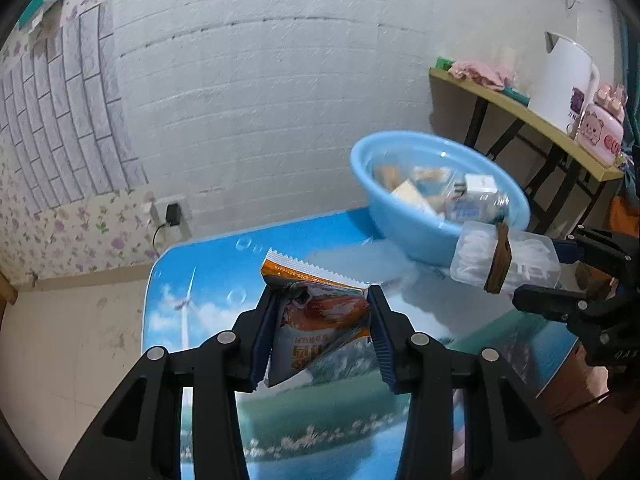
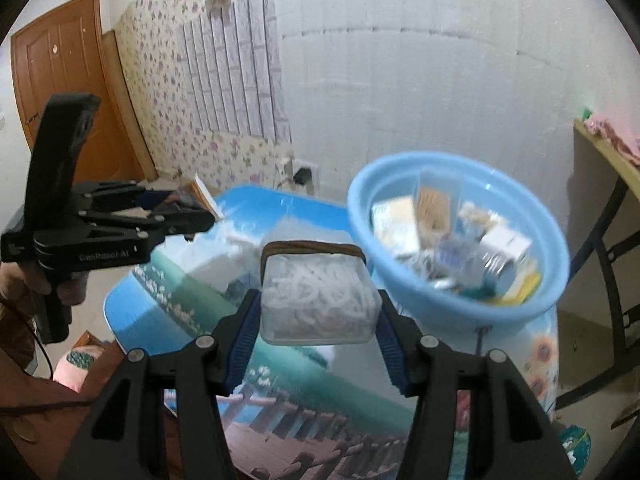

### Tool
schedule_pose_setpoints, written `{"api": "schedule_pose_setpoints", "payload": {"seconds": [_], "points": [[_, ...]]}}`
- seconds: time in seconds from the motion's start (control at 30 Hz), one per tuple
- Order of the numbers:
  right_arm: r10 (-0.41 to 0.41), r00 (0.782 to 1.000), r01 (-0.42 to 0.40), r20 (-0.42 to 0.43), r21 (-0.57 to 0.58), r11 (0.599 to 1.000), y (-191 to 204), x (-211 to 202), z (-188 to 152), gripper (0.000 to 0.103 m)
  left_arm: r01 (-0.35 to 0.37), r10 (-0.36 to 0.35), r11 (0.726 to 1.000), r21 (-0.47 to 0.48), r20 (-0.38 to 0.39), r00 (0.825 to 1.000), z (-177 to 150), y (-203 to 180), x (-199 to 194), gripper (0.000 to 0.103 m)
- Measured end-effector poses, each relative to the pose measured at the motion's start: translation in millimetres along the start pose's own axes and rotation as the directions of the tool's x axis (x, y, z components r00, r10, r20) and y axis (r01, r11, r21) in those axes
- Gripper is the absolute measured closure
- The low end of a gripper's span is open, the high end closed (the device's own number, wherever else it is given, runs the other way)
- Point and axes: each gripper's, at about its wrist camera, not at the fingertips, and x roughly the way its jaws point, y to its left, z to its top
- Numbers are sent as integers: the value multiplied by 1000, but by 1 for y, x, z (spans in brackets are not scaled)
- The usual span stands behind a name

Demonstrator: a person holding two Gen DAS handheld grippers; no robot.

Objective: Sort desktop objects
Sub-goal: 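Carry the snack packet and coil box over the basin and open both tools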

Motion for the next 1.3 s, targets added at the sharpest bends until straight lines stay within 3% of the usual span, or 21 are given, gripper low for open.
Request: {"api": "schedule_pose_setpoints", "payload": {"seconds": [0.4,0.63,1.2,1.3], "points": [[-133,991,129,28,114,985,-72,-5,19,49,58,-58,995,78,3,998,50,-47,44,60],[-154,988,150,19,150,977,-105,7,21,49,103,-101,988,115,-24,995,72,-75,79,60],[-176,984,175,-12,191,966,-131,29,17,48,128,-111,968,216,-90,990,70,-114,118,58],[-176,984,176,-19,187,966,-130,29,17,48,145,-128,967,210,-91,988,70,-115,117,48]]}}
